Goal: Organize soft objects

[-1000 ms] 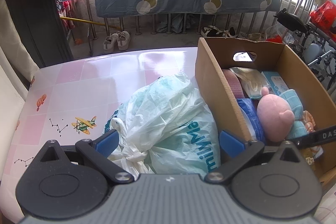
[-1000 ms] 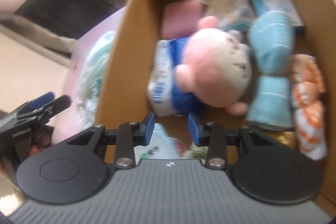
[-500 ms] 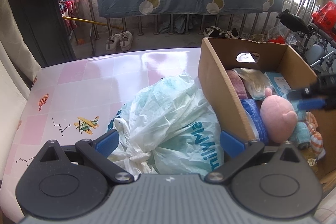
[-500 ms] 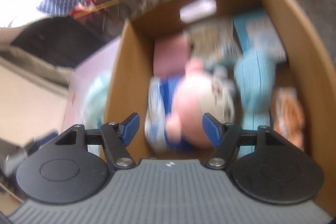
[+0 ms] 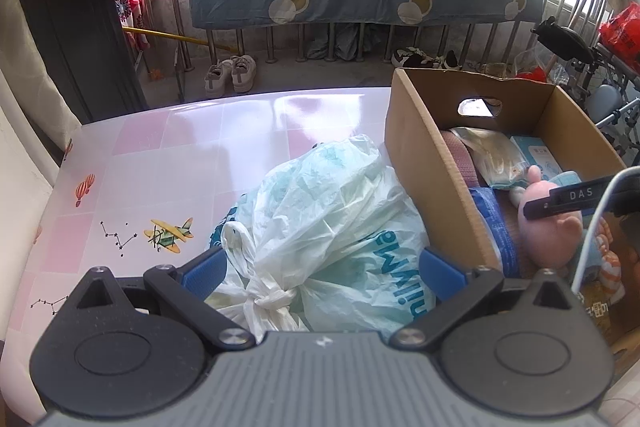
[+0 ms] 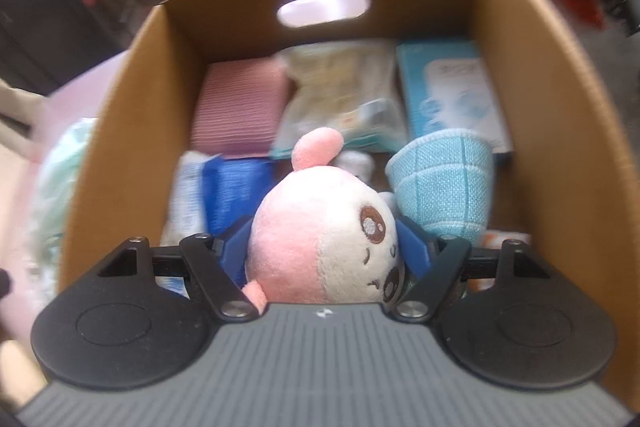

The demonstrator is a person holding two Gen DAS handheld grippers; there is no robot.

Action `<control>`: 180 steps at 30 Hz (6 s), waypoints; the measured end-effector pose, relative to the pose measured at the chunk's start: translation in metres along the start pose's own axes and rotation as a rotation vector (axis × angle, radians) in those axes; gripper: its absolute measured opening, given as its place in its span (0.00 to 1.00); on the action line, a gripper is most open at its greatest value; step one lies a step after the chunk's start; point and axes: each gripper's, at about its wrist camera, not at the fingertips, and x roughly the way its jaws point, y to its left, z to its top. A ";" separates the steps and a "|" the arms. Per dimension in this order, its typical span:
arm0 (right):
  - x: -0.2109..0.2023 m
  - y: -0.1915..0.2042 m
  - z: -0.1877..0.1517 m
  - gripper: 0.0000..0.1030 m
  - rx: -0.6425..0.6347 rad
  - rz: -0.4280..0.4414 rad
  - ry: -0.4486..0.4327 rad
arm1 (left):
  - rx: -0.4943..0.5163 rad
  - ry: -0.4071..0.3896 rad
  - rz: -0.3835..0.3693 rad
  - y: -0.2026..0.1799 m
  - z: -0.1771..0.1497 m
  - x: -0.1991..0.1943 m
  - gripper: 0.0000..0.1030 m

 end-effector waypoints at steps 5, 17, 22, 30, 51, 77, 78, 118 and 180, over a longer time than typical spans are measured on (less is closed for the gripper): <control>0.005 -0.001 -0.004 0.77 -0.009 0.028 -0.008 | -0.005 -0.002 0.001 0.001 0.000 -0.001 1.00; -0.037 -0.049 0.012 0.70 0.172 0.037 -0.097 | -0.001 -0.011 -0.018 -0.002 -0.001 -0.005 1.00; -0.017 -0.031 0.012 0.69 0.108 -0.087 -0.061 | 0.001 -0.014 -0.016 -0.002 -0.001 -0.006 1.00; -0.006 -0.045 0.013 0.68 0.179 -0.052 -0.017 | -0.019 -0.012 -0.013 0.003 0.000 -0.008 1.00; -0.046 -0.047 -0.044 0.67 0.227 0.164 0.146 | -0.016 -0.033 -0.009 0.003 -0.009 -0.031 1.00; -0.049 -0.027 0.011 0.71 0.221 0.320 -0.061 | -0.012 -0.039 0.021 0.007 -0.013 -0.039 1.00; -0.042 -0.026 0.018 0.71 0.228 0.322 -0.070 | -0.009 -0.039 0.024 0.006 -0.013 -0.039 1.00; -0.222 0.015 -0.220 0.99 0.099 -0.011 -0.436 | 0.030 -0.008 -0.038 -0.019 -0.090 -0.086 1.00; -0.207 0.043 -0.213 0.99 -0.014 -0.079 -0.348 | 0.047 -0.023 -0.051 -0.027 -0.090 -0.092 1.00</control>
